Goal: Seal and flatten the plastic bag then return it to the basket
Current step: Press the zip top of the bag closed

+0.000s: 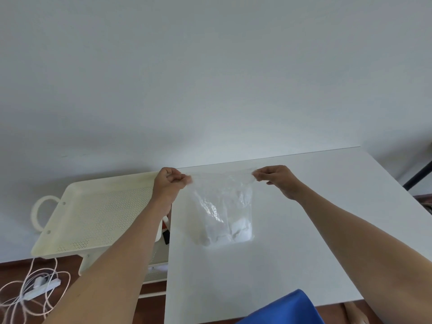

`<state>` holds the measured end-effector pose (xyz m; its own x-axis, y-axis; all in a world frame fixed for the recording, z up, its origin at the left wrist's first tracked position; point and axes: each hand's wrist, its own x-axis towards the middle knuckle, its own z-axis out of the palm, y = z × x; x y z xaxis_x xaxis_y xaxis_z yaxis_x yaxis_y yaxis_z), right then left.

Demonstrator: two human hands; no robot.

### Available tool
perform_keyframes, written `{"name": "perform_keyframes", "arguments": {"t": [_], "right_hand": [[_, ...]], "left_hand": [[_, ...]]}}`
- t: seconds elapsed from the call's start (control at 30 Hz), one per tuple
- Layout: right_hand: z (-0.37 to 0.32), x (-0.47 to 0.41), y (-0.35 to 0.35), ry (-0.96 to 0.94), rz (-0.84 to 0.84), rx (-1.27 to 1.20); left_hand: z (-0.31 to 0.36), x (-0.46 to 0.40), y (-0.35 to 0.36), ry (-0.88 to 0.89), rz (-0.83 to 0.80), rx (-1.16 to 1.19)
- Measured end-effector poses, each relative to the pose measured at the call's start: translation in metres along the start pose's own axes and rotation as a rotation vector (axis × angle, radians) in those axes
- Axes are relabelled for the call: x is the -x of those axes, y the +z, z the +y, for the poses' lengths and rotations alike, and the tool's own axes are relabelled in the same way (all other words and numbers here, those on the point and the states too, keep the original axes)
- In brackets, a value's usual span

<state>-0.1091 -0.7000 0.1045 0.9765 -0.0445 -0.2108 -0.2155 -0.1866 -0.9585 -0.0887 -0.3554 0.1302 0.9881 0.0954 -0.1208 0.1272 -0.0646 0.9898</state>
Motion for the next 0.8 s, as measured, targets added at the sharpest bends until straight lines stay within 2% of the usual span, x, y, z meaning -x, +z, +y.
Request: {"name": "perform_keyframes", "arguments": {"t": [0.13,0.37,0.47,0.67,0.8], "right_hand": [[-0.003,-0.001,0.002,0.018,-0.085,-0.012],[-0.001,-0.008,0.006,-0.027,-0.05,-0.059],[-0.001,-0.008,0.005,-0.017,-0.075,-0.071],[-0.01,-0.009,0.007,0.028,-0.228,-0.061],[-0.014,-0.013,0.011,0.01,-0.203,-0.051]], "left_hand": [[-0.001,-0.006,0.004,-0.007,0.017,0.009],[-0.003,-0.01,0.005,-0.061,-0.124,-0.013],[-0.008,-0.01,0.006,-0.099,-0.114,-0.051],[-0.009,-0.011,0.005,-0.072,-0.12,-0.135],[-0.006,-0.009,0.008,-0.066,-0.111,-0.177]]}}
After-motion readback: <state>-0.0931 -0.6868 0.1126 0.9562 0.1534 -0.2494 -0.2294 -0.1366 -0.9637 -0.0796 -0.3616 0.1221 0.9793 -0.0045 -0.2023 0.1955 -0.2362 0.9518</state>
